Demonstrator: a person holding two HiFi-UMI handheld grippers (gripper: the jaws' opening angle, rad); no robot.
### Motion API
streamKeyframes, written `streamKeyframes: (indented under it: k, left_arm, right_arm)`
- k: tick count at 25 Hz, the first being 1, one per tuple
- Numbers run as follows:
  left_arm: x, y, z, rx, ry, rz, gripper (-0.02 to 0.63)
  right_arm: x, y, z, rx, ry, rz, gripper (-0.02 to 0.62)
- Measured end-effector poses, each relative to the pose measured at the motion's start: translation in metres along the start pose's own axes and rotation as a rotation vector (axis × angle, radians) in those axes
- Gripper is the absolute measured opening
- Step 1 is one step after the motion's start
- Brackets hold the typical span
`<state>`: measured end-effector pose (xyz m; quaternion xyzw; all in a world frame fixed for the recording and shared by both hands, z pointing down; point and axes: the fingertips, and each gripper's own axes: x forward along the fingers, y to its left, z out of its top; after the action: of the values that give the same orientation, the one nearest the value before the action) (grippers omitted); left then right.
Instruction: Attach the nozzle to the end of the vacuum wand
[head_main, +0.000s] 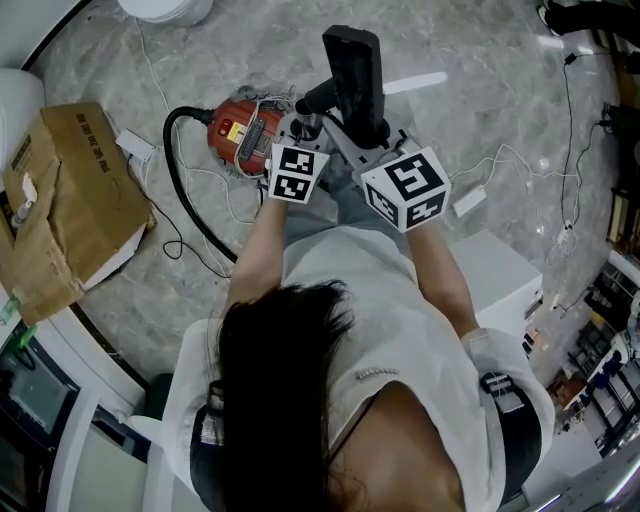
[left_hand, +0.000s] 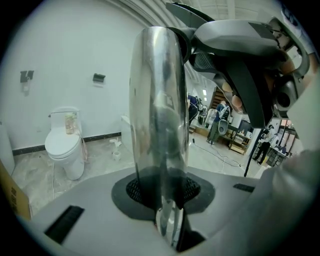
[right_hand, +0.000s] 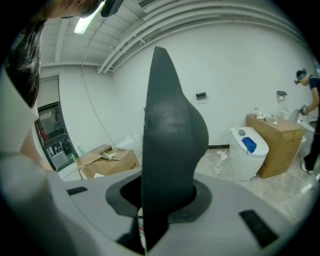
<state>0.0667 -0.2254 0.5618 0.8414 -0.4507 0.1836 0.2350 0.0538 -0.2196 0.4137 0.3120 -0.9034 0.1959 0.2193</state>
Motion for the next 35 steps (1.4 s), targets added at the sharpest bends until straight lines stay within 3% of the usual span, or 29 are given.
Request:
streamKeyframes:
  k: [10,18,28,35]
  left_arm:
    - [-0.001,-0.009,0.003,0.058,0.011,-0.021,0.083]
    - [0.006,-0.023,0.005,0.095,0.025,-0.05,0.081]
    - [0.007,-0.028,0.006,0.124,0.036,-0.058,0.081]
    - [0.01,-0.035,0.008,0.138,0.026,-0.072,0.08]
  right_arm:
    - [0.001,0.003,-0.007,-0.027,0.104,0.037,0.106]
    - [-0.004,0.004,-0.005,-0.208,0.236,0.027,0.106]
    - [-0.005,0.005,-0.006,-0.347,0.4,0.053,0.104]
    - [-0.008,0.004,-0.013,-0.428,0.574,0.099,0.097]
